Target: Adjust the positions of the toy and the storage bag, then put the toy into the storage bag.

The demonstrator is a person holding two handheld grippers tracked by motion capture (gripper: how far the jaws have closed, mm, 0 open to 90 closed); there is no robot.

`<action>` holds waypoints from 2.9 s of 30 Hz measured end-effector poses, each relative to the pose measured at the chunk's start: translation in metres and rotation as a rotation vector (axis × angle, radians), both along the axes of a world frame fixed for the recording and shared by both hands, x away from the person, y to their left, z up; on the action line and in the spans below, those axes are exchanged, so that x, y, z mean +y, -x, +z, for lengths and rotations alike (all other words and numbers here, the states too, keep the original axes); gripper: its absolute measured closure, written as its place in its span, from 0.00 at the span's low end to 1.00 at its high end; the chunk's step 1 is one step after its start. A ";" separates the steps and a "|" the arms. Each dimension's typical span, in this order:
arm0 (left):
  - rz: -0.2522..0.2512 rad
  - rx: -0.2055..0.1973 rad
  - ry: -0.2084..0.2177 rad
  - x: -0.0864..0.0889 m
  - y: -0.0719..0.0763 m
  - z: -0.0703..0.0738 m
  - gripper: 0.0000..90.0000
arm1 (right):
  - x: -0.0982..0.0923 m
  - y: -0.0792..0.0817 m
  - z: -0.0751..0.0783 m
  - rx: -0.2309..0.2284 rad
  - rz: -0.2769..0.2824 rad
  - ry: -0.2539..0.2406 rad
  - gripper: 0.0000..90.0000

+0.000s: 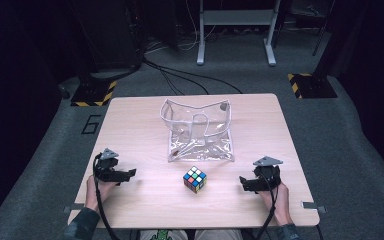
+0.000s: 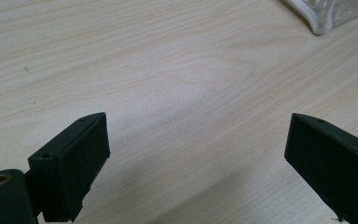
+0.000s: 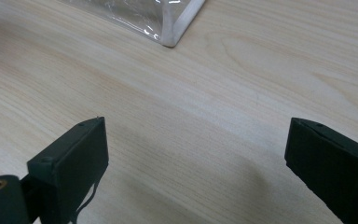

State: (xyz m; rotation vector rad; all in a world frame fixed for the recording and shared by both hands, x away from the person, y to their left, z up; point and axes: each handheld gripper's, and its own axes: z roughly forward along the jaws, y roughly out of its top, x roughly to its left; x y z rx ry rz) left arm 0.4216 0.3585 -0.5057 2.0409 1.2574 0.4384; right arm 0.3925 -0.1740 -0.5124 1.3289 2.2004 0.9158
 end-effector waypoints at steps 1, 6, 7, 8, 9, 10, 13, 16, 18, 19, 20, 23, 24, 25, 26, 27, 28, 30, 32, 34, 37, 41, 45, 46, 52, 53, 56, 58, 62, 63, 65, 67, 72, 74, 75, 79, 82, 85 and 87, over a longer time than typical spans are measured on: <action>0.004 0.000 0.001 0.001 0.000 -0.002 0.07 | 0.000 0.001 -0.001 0.010 -0.001 0.000 0.06; 0.021 -0.016 0.011 0.002 0.001 -0.009 0.07 | 0.000 0.000 -0.008 0.007 -0.001 -0.008 0.06; 0.021 -0.016 0.011 0.002 0.001 -0.009 0.07 | 0.000 0.000 -0.008 0.007 -0.001 -0.008 0.06; 0.025 -0.017 0.013 0.002 0.001 -0.010 0.07 | 0.000 0.001 -0.009 0.009 -0.002 -0.010 0.06; 0.031 -0.016 0.017 0.003 0.001 -0.014 0.08 | 0.000 0.000 -0.013 0.010 -0.012 -0.012 0.06; 0.031 -0.006 0.019 0.003 0.001 -0.016 0.08 | 0.000 0.000 -0.014 0.014 -0.008 -0.011 0.05; 0.041 -0.020 0.021 0.004 0.002 -0.022 0.07 | -0.001 0.001 -0.016 -0.002 -0.015 -0.016 0.06; 0.042 -0.033 0.021 0.004 0.003 -0.023 0.07 | -0.001 0.003 -0.017 -0.023 -0.026 -0.011 0.06; 0.049 -0.046 -0.001 0.003 0.004 -0.024 0.08 | 0.001 0.005 -0.016 -0.028 -0.033 0.001 0.06; 0.052 -0.047 -0.005 0.002 0.004 -0.024 0.08 | 0.002 0.005 -0.016 -0.036 -0.039 0.004 0.06; 0.050 -0.050 -0.024 0.001 0.004 -0.024 0.08 | 0.002 0.006 -0.017 -0.040 -0.041 0.006 0.05; 0.051 -0.048 -0.035 0.000 0.005 -0.024 0.08 | 0.001 0.005 -0.016 -0.024 -0.033 0.003 0.05; 0.050 -0.046 -0.035 0.000 0.005 -0.024 0.08 | 0.000 0.004 -0.017 -0.022 -0.030 0.001 0.05; 0.049 -0.048 -0.034 0.000 0.005 -0.024 0.08 | 0.000 0.003 -0.017 -0.016 -0.031 -0.005 0.04; 0.051 -0.048 -0.035 0.000 0.005 -0.024 0.08 | -0.001 0.002 -0.017 -0.015 -0.034 -0.006 0.04; 0.054 -0.048 -0.036 -0.001 0.005 -0.024 0.08 | 0.000 0.003 -0.017 -0.015 -0.037 -0.004 0.03; 0.054 -0.047 -0.038 0.000 0.005 -0.024 0.08 | 0.000 0.003 -0.017 -0.017 -0.040 0.000 0.03; 0.051 -0.044 -0.049 0.000 0.005 -0.024 0.08 | 0.001 0.003 -0.017 -0.019 -0.044 0.004 0.03; 0.061 -0.049 -0.050 0.000 0.004 -0.024 0.07 | 0.001 0.002 -0.017 -0.013 -0.051 -0.003 0.02; 0.065 -0.048 -0.051 0.000 0.004 -0.024 0.07 | 0.001 0.001 -0.018 -0.009 -0.056 -0.010 0.02; 0.066 -0.048 -0.050 0.000 0.004 -0.024 0.07 | 0.001 0.001 -0.018 -0.009 -0.057 -0.009 0.02; 0.065 -0.048 -0.050 0.000 0.004 -0.024 0.07 | 0.001 0.001 -0.017 -0.009 -0.057 -0.008 0.02; 0.065 -0.049 -0.052 0.000 0.004 -0.024 0.07 | 0.002 0.001 -0.017 -0.008 -0.052 -0.006 0.02; 0.066 -0.049 -0.052 0.000 0.004 -0.024 0.07 | 0.002 0.001 -0.017 -0.009 -0.052 -0.007 0.02; 0.070 -0.047 -0.052 0.000 0.005 -0.024 0.07 | 0.002 0.001 -0.017 -0.010 -0.055 -0.004 0.01; 0.070 -0.047 -0.052 0.000 0.005 -0.024 0.07 | 0.002 0.001 -0.018 -0.010 -0.055 -0.006 0.01; 0.070 -0.047 -0.052 0.000 0.005 -0.024 0.07 | 0.003 0.001 -0.017 -0.007 -0.058 -0.005 0.00; 0.070 -0.047 -0.052 0.000 0.005 -0.024 0.07 | 0.003 0.001 -0.017 -0.006 -0.067 -0.002 0.00; 0.068 -0.048 -0.053 0.000 0.005 -0.024 0.07 | 0.005 0.003 -0.017 -0.022 -0.075 0.013 0.00; 0.069 -0.049 -0.053 0.000 0.005 -0.024 0.07 | 0.005 0.003 -0.017 -0.028 -0.078 0.017 0.00; 0.074 -0.049 -0.047 0.000 0.005 -0.024 0.07 | 0.005 0.003 -0.017 -0.025 -0.076 0.021 0.00; 0.078 -0.052 -0.043 -0.001 0.005 -0.025 0.07 | 0.006 0.002 -0.016 -0.014 -0.077 0.021 0.00; 0.081 -0.052 -0.043 -0.001 0.005 -0.025 0.07 | 0.013 -0.001 -0.012 0.003 -0.073 0.026 0.00; 0.082 -0.052 -0.043 -0.001 0.005 -0.025 0.07 | 0.019 0.001 -0.007 -0.001 -0.056 0.026 0.00; 0.084 -0.052 -0.043 -0.001 0.005 -0.025 0.07 | 0.022 0.002 -0.004 -0.011 -0.044 0.030 0.00; 0.088 -0.056 -0.037 -0.001 0.005 -0.025 0.07 | 0.034 0.004 0.006 -0.026 0.001 0.015 0.00; 0.090 -0.054 -0.038 -0.001 0.005 -0.025 0.07 | 0.043 0.005 0.010 -0.028 0.014 0.021 0.00; 0.090 -0.054 -0.038 -0.001 0.005 -0.025 0.07 | 0.050 0.005 0.012 -0.033 0.043 0.020 0.00; 0.090 -0.054 -0.037 -0.001 0.005 -0.025 0.07 | 0.055 0.005 0.014 -0.032 0.060 0.016 0.00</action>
